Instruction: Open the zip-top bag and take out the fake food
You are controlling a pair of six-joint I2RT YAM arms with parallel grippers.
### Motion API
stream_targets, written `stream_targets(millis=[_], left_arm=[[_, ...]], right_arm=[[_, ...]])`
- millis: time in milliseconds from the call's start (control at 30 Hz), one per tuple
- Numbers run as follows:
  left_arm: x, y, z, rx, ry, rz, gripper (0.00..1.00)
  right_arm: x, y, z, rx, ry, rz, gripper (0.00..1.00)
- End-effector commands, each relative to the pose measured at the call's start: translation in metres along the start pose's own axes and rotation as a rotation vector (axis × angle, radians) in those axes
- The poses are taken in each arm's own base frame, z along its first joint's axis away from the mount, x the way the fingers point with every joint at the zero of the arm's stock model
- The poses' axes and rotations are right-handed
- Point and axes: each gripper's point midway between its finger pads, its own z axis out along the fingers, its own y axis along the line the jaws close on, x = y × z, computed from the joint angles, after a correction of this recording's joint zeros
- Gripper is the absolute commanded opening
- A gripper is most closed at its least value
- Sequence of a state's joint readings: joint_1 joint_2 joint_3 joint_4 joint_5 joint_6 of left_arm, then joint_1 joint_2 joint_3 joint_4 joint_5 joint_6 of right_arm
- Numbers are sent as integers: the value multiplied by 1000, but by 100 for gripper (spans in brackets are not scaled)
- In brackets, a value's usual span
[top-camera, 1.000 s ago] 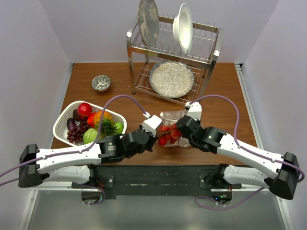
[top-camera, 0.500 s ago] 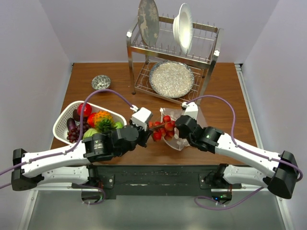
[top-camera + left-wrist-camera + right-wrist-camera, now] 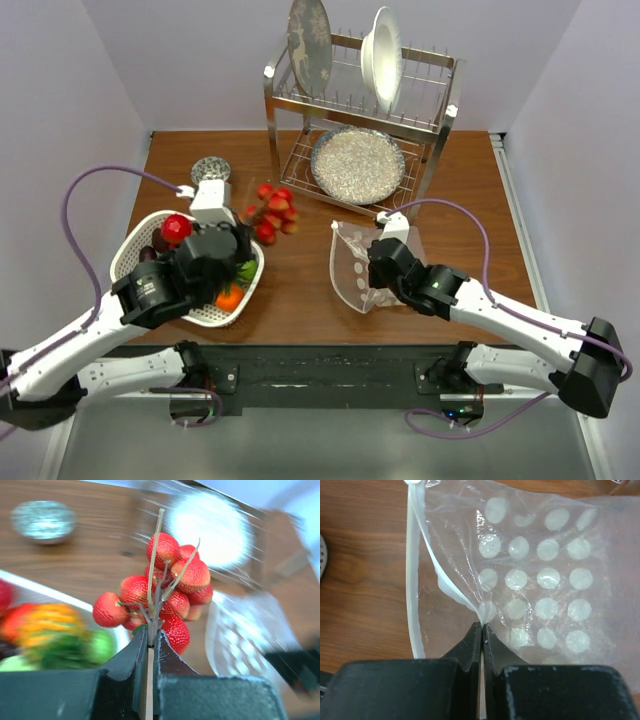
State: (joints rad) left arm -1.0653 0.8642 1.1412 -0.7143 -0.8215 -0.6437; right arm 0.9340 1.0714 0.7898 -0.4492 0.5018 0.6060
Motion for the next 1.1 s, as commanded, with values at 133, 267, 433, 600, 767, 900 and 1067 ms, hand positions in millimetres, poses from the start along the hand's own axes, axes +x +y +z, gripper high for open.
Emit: stream_targets(millis=[133, 267, 433, 600, 767, 900, 1067], left_arm=[[-32, 119, 35, -427, -57, -55, 0], [-43, 161, 36, -529, -87, -133, 0], [-49, 203, 29, -644, -83, -192, 0], [-39, 240, 19, -749, -71, -238, 0], [-20, 271, 11, -847, -77, -297, 0], [5, 276, 22, -824, -42, -324, 0], [39, 263, 33, -728, 21, -364, 0]], right_arm=[[-7, 26, 5, -109, 11, -52, 0], [-1, 31, 9, -129, 34, -73, 0], [6, 37, 18, -148, 49, -88, 0], [13, 44, 24, -176, 65, -87, 0], [20, 48, 30, -190, 90, -106, 0], [24, 47, 32, -195, 102, -120, 0], [26, 46, 33, -200, 102, -115, 0]])
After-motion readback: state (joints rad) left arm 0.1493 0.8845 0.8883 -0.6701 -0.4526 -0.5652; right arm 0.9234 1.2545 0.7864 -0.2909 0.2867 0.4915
